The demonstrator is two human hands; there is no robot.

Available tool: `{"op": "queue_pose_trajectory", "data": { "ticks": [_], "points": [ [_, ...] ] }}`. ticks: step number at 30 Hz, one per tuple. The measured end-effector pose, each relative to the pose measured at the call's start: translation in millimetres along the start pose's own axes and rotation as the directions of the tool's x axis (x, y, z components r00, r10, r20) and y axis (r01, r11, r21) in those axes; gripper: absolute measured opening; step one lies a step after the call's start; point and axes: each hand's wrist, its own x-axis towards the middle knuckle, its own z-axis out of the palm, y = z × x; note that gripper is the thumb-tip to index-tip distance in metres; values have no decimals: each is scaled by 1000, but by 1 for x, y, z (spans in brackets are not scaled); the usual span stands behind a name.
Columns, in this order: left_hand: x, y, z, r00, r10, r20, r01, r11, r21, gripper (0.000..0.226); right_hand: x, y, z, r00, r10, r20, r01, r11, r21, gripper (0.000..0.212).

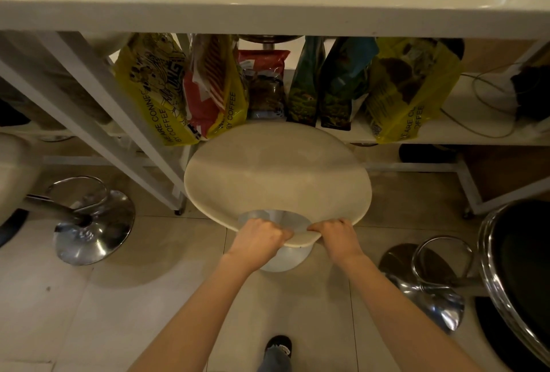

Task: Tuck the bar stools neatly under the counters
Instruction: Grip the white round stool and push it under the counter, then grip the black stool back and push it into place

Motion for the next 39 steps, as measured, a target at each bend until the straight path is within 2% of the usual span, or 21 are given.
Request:
{"op": "queue_pose_trajectory", "data": {
  "ticks": [4, 7, 9, 12, 14, 21, 28, 33, 39],
  "points": [
    [1, 2, 1, 1000, -9, 16, 9, 1000, 8, 33, -2, -4, -4, 1000, 9, 19, -10, 999, 37, 24],
    [1, 1, -2, 999, -31, -9, 30, 995, -96, 12, -4, -8, -9, 998, 16, 53, -21, 996, 92, 29],
    [-1, 0, -5, 996, -86, 20, 88, 982, -168, 24, -9, -9, -13, 998, 11, 65, -18, 995, 99, 43],
    [-5, -2, -14, 990, -72, 120, 96, 974, -204, 74, -20, -8, -22, 997, 32, 64, -42, 987, 154, 66],
    [-6, 0, -24, 988, -53, 143, 79, 980, -183, 94, -30, -4, -32, 997, 64, 40, -71, 979, 193, 77],
    [12, 36, -61, 996, 51, 70, -38, 983, -179, 109, -85, 32, -76, 976, 148, -157, -108, 965, 241, 82],
    [60, 138, -116, 970, 242, -12, -240, 956, -170, 101, -178, 104, -111, 902, 338, -268, -255, 919, 299, 86],
    [81, 247, -137, 932, 351, -94, -362, 912, -194, 100, -267, 166, -123, 817, 489, -305, -339, 836, 432, 83],
    [89, 388, -149, 881, 457, -122, -473, 855, -213, 104, -374, 247, -118, 734, 577, -358, -432, 804, 409, 79]
  ]
}}
